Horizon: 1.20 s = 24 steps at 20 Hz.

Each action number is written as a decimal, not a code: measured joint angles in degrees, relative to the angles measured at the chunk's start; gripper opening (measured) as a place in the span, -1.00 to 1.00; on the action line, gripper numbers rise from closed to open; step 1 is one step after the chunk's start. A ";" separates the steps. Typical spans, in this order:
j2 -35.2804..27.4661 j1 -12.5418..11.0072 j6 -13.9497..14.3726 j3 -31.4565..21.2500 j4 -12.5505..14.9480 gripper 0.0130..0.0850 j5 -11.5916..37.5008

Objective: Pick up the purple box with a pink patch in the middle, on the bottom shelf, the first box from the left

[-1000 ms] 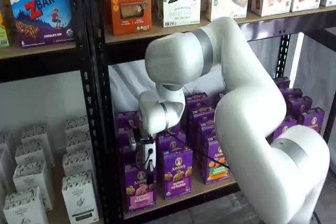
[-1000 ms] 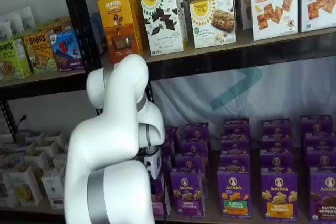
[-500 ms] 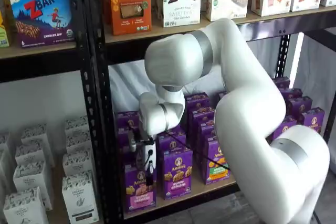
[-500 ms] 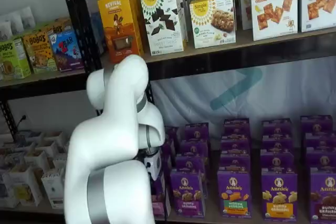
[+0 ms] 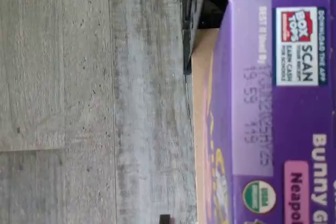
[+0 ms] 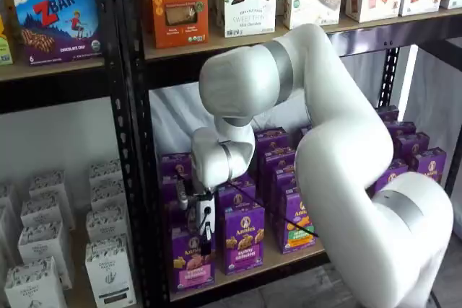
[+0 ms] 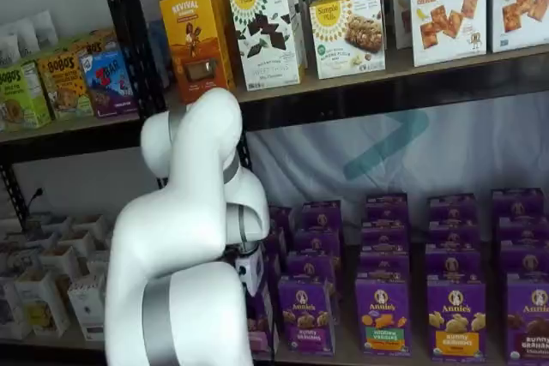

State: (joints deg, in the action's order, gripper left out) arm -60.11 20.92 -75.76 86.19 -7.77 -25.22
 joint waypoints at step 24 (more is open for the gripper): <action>0.82 0.18 0.64 -1.29 0.54 -0.56 0.00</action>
State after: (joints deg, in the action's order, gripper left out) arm -59.29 21.10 -75.12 84.90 -7.23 -25.22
